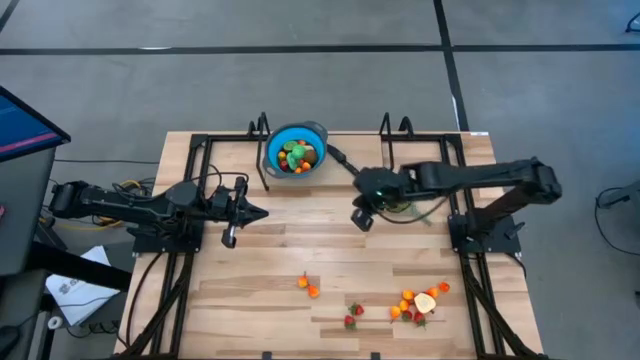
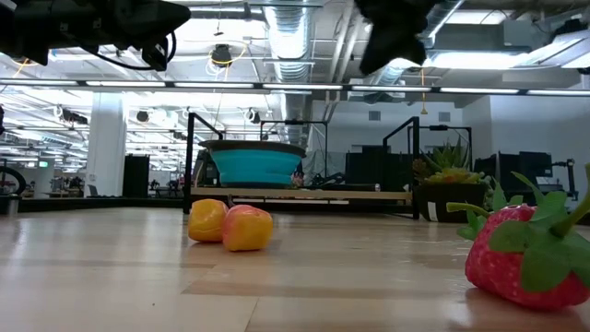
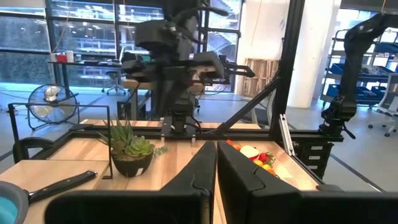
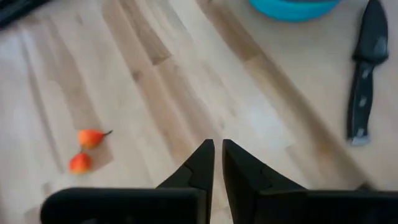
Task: Pick & Place Fruit
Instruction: Put the apple into the basket
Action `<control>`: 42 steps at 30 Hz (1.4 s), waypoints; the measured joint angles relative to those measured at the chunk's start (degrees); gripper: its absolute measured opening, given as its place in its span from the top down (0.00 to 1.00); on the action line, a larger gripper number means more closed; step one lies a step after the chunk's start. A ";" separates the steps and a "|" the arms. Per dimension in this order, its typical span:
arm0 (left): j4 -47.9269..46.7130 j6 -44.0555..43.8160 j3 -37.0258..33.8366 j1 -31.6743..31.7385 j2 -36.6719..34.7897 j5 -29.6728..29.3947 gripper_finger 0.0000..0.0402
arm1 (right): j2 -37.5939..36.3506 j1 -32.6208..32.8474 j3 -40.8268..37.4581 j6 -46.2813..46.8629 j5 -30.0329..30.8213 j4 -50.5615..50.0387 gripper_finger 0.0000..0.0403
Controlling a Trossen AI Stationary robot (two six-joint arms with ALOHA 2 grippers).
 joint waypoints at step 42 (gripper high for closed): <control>0.00 -0.01 0.02 0.02 -0.01 0.02 0.98 | -0.55 44.28 -9.09 67.92 -6.56 -22.56 0.99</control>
